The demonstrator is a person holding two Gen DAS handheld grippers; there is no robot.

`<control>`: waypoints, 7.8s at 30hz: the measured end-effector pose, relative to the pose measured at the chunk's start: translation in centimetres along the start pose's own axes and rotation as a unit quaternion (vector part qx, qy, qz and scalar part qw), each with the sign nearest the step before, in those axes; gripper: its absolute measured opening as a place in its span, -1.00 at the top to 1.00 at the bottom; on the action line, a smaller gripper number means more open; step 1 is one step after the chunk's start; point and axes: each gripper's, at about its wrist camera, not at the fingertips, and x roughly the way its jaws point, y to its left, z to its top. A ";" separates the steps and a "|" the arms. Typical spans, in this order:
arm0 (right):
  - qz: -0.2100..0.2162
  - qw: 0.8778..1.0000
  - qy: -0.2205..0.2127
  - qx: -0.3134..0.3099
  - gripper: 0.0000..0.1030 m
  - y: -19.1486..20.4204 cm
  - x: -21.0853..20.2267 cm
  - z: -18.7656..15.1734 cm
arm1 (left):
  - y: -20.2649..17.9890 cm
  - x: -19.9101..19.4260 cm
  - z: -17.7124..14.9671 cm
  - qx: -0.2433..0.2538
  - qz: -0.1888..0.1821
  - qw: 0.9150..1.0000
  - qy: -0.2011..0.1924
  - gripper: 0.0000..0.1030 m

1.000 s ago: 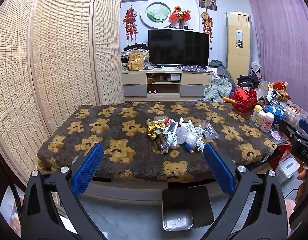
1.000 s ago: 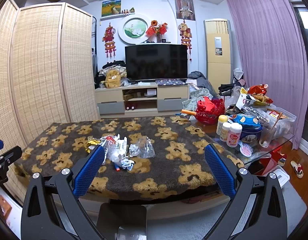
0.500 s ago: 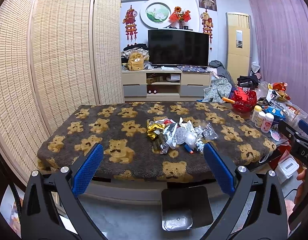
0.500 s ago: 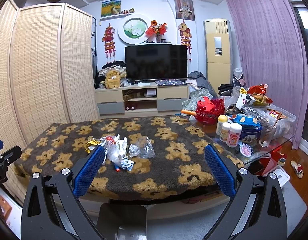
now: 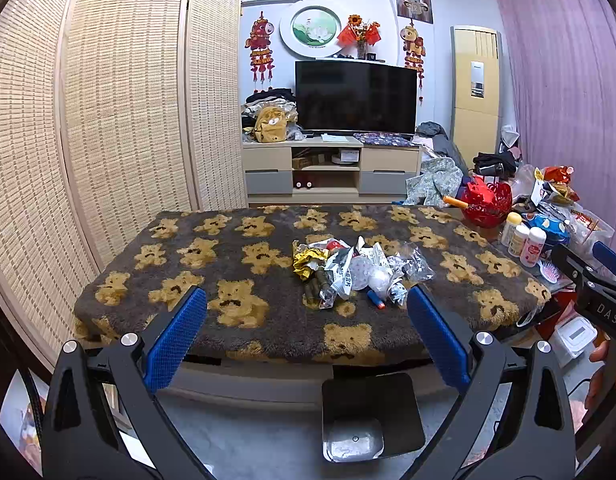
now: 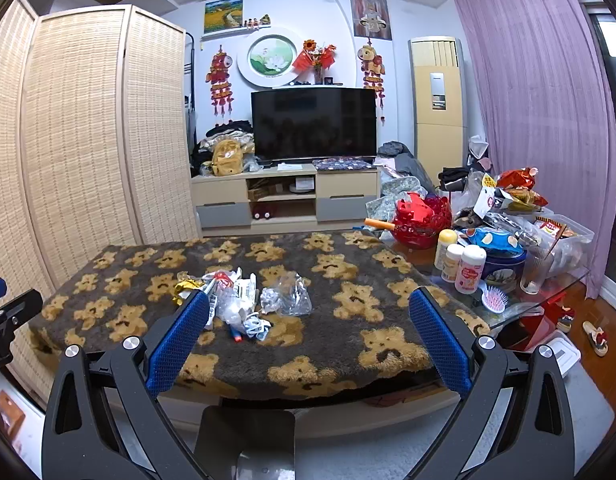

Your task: Collect trash

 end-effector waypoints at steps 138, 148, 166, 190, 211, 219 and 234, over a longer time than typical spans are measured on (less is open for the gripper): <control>0.168 0.942 0.289 0.017 0.61 2.9 13.0 -15.9 | -3.8 13.7 -15.5 0.005 -0.150 0.958 0.245 0.80; 0.168 0.913 0.367 0.055 0.61 3.5 17.9 -22.3 | -4.7 19.2 -22.1 -0.010 -0.157 0.931 0.330 0.80; 0.126 0.922 0.361 0.066 -0.56 3.2 19.7 -21.2 | -3.4 19.8 -21.5 -0.007 -0.133 0.936 0.326 -0.28; 0.139 0.964 0.212 0.082 -0.93 3.6 20.1 -6.5 | 1.1 19.3 -8.8 -0.007 -0.085 0.975 0.204 -0.84; 0.187 0.953 0.236 0.020 -0.03 10.1 30.8 -6.4 | 1.4 28.8 -5.2 -0.002 -0.109 0.974 0.201 -0.55; 0.179 0.954 0.240 0.018 0.23 9.3 32.1 -7.1 | 0.3 31.7 -5.9 0.000 -0.124 0.968 0.218 -0.24; 0.191 0.956 0.218 0.043 0.65 7.0 31.0 -6.2 | -1.1 33.3 -5.9 0.009 -0.145 0.967 0.211 0.79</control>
